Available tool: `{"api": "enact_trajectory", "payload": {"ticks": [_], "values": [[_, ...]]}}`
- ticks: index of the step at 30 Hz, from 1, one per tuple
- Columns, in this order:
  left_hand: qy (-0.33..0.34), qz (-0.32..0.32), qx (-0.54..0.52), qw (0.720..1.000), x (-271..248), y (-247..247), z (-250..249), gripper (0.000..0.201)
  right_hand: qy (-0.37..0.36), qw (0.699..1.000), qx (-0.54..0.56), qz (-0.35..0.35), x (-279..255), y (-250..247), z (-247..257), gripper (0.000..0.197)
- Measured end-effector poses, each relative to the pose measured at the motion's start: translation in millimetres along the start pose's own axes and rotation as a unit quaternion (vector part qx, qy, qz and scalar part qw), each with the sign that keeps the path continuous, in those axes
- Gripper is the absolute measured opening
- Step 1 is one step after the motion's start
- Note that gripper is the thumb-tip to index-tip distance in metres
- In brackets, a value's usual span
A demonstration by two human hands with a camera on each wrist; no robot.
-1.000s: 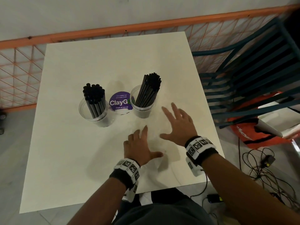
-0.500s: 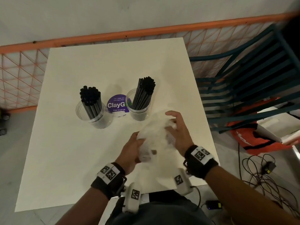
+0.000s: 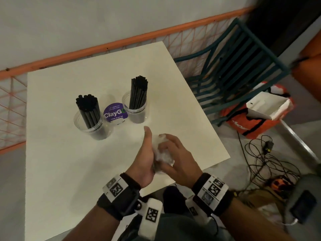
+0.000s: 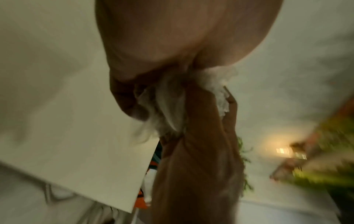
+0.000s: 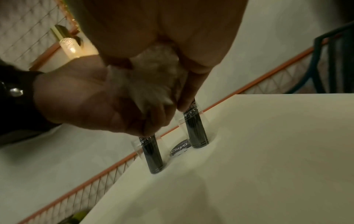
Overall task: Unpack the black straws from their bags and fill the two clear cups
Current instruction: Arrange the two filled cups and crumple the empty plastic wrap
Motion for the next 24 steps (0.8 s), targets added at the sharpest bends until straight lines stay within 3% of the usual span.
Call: {"api": "enact_trajectory", "payload": {"ticks": [2,4,6,8,10,11,12,15,16,18,20,21,22,24], "values": [[0.082,0.003,0.151,0.985,-12.8,0.9,3.4,0.076,0.043,0.996,-0.004,-0.073,-9.5,2.6,1.4,0.025],[0.210,-0.021,0.299,0.931,-22.3,-0.7,9.0,0.064,0.127,0.978,0.086,-0.141,-20.1,-0.1,0.7,0.021],[0.351,0.015,0.386,0.853,-30.3,1.5,17.0,0.055,0.200,0.920,0.291,-0.170,-31.0,-5.5,-0.1,0.028],[0.439,0.052,0.461,0.769,-32.0,8.0,30.0,0.045,0.268,0.838,0.436,-0.189,-41.4,-11.8,0.2,0.035],[0.504,0.034,0.511,0.695,-30.9,17.2,43.1,0.031,0.309,0.762,0.533,-0.202,-49.8,-17.6,1.8,0.031],[0.522,0.024,0.534,0.665,-29.9,23.9,48.8,0.025,0.317,0.737,0.561,-0.203,-54.3,-19.5,2.5,0.027],[0.529,0.020,0.557,0.640,-28.9,31.7,54.5,0.023,0.322,0.732,0.564,-0.208,-58.9,-20.0,-1.4,0.022],[0.530,0.011,0.624,0.575,-19.8,55.2,65.7,0.022,0.329,0.737,0.554,-0.203,-71.2,-25.1,-13.4,0.016],[0.523,0.014,0.634,0.570,-14.9,61.4,69.7,0.025,0.333,0.736,0.554,-0.200,-76.3,-28.7,-23.2,0.017],[0.484,0.057,0.634,0.601,-4.5,72.4,78.9,0.034,0.355,0.747,0.517,-0.219,-86.0,-42.4,-51.6,0.018],[0.389,0.150,0.619,0.665,3.7,80.8,91.5,0.043,0.343,0.800,0.420,-0.257,-95.7,-60.2,-93.5,0.015],[0.327,0.193,0.625,0.682,7.7,84.1,98.7,0.043,0.339,0.820,0.375,-0.270,-100.7,-68.5,-116.7,0.012],[0.263,0.223,0.650,0.677,13.6,86.7,105.8,0.041,0.343,0.831,0.339,-0.277,-104.2,-75.7,-141.2,0.012],[0.159,0.256,0.723,0.622,28.0,84.5,122.4,0.037,0.396,0.830,0.291,-0.264,-110.6,-86.9,-193.0,0.023]]}}
Point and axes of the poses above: each hand's wrist, its own x-axis towards the middle knuckle, its own y-axis out of the palm, z = x × y, the point moved 1 cm from there along x, towards the middle knuckle, and after that the axes turned 3 degrees about y, right-handed, at the moved point
